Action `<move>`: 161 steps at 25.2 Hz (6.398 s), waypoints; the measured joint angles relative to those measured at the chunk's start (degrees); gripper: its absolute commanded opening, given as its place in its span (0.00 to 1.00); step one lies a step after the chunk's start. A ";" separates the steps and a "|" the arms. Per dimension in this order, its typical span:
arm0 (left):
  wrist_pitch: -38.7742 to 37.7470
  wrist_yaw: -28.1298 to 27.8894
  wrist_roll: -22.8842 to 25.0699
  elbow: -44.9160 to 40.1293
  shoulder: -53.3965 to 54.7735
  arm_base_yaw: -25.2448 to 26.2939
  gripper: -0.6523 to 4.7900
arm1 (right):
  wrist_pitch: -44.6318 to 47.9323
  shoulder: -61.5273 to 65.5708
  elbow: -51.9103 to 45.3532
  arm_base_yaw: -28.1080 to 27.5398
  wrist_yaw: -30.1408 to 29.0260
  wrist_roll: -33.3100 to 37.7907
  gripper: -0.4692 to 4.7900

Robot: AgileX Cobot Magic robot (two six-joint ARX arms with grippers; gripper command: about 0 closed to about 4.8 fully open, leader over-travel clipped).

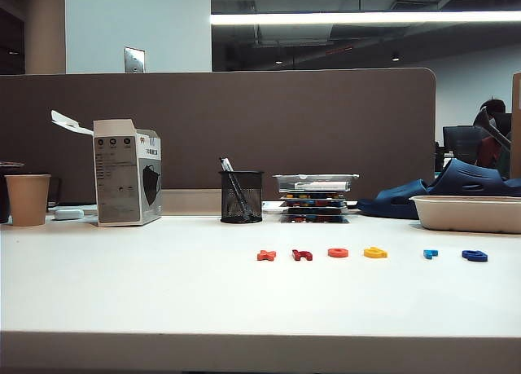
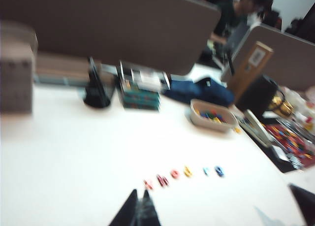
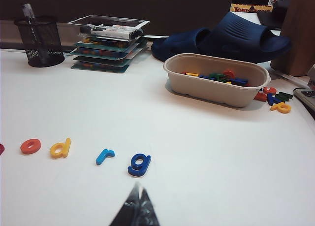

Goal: Select the appropriate letters from the row of letter magnets placed on the table to arrange into the word "dog".

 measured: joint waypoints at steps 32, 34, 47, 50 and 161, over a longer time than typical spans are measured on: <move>-18.80 -48.26 -39.98 40.54 51.80 -70.73 0.11 | -0.02 0.00 0.00 -0.13 3.41 0.04 0.08; -18.69 -50.40 -41.83 40.79 52.48 -72.94 0.11 | -0.02 0.00 0.00 -0.13 3.41 0.04 0.08; -18.21 -60.76 -48.15 40.79 57.37 -80.72 0.11 | -0.37 0.00 0.00 -0.13 3.43 0.04 0.08; -17.79 -61.07 -48.15 40.76 57.37 -80.70 0.11 | -0.35 0.00 0.00 -0.11 3.41 0.04 0.08; -32.22 -70.51 -49.86 40.76 57.40 -80.52 0.11 | -36.37 105.44 77.16 13.33 -5.27 1.53 0.67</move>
